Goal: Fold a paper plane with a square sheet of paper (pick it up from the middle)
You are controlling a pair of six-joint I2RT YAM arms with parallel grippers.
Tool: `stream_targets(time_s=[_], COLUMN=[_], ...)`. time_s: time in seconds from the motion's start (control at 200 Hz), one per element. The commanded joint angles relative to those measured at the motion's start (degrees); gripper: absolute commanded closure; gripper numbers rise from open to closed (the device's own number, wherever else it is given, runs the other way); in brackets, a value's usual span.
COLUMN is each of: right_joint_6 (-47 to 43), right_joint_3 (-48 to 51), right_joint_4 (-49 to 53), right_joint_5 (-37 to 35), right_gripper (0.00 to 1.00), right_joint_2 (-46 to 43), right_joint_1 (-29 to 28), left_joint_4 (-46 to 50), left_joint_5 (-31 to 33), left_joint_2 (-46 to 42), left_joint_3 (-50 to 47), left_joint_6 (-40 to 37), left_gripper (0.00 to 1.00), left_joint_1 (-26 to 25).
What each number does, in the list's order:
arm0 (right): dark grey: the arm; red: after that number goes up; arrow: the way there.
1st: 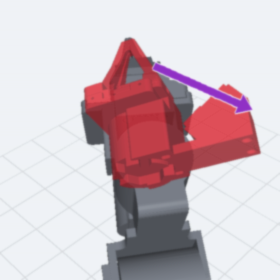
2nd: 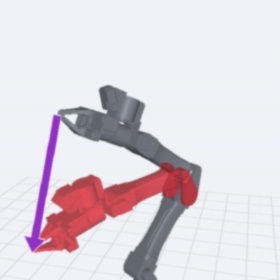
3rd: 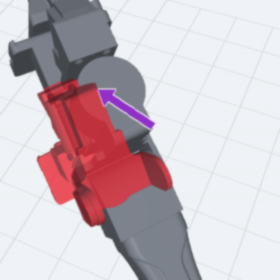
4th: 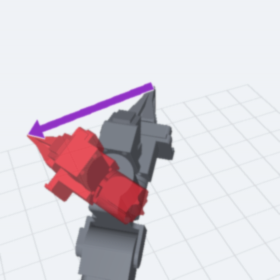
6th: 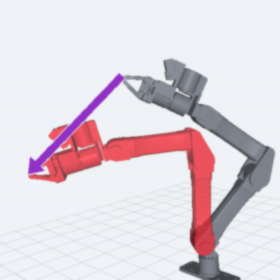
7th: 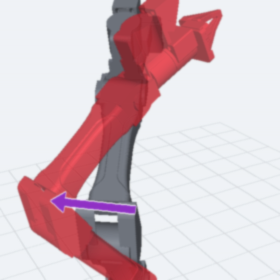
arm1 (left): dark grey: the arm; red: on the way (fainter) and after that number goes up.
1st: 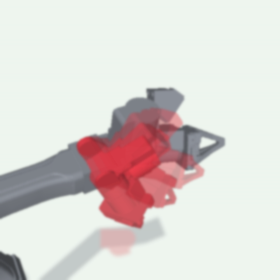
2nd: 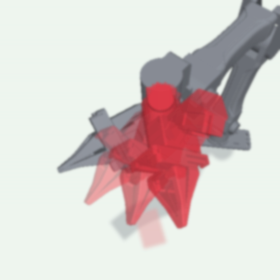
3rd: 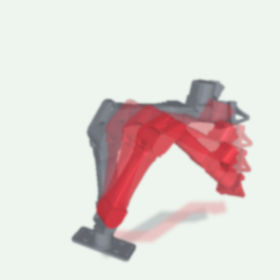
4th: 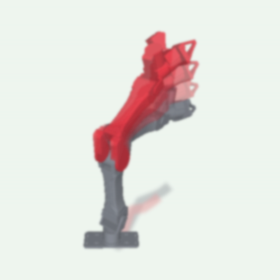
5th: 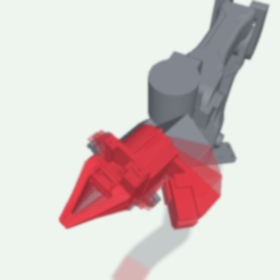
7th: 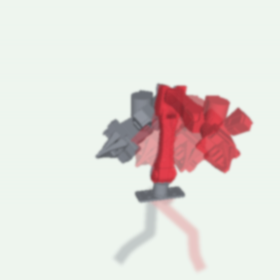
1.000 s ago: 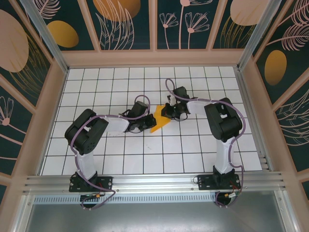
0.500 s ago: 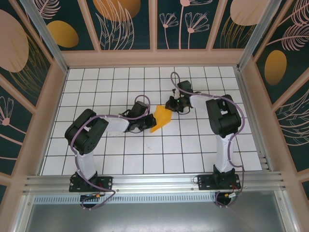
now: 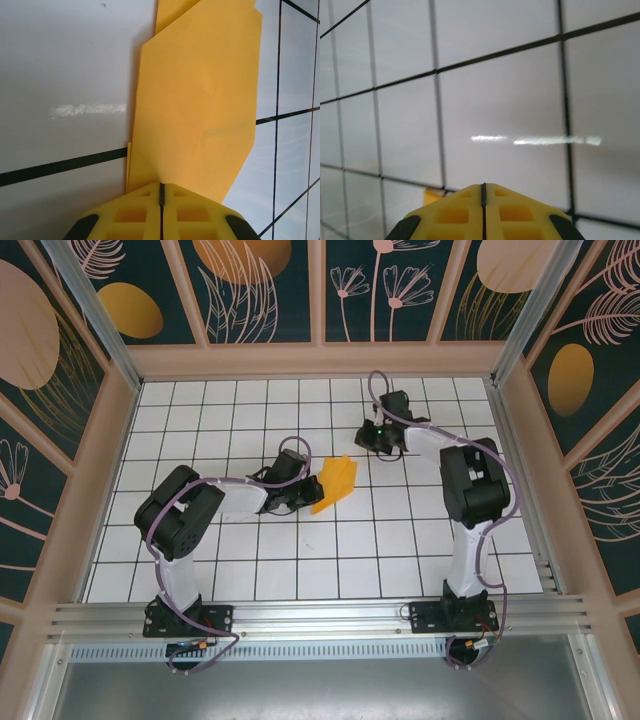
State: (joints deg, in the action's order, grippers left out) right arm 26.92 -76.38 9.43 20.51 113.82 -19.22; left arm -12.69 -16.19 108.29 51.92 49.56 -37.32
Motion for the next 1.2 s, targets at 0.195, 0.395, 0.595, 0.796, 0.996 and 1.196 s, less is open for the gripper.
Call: stream_targets(time_s=[0.195,0.395,0.595,0.796,0.996,1.196], right_joint_6=[4.97,5.69,6.11,6.39,6.48,6.47], right_joint_3=[9.34,9.93,9.93,10.44,10.29,9.71], right_joint_4=[-3.69,-4.15,-2.76,-2.13,-1.85,-1.5], right_joint_5=[7.7,10.05,8.7,7.8,7.35,7.15], right_gripper=[0.95,0.96,0.96,0.96,0.96,0.96], right_joint_2=[-4.57,-1.4,1.9,3.99,4.87,5.84], right_joint_1=[-9.3,-10.92,-10.84,-10.83,-10.84,-10.84], left_joint_4=[6.01,5.48,5.85,5.13,6.38,7.2], left_joint_5=[3.27,2.72,1.78,-1.9,-2.53,-2.35], left_joint_2=[0.78,0.12,-3.17,-6.1,-6.13,-6.07], left_joint_3=[-2.1,-2.26,-2.22,-2.26,-2.32,-4.08], left_joint_6=[-1.0,-0.75,-0.45,-0.48,-1.13,-0.86], left_gripper=[0.94,0.93,0.91,0.86,0.83,0.83], left_joint_1=[0.05,0.05,0.04,-0.04,-1.01,-1.42])
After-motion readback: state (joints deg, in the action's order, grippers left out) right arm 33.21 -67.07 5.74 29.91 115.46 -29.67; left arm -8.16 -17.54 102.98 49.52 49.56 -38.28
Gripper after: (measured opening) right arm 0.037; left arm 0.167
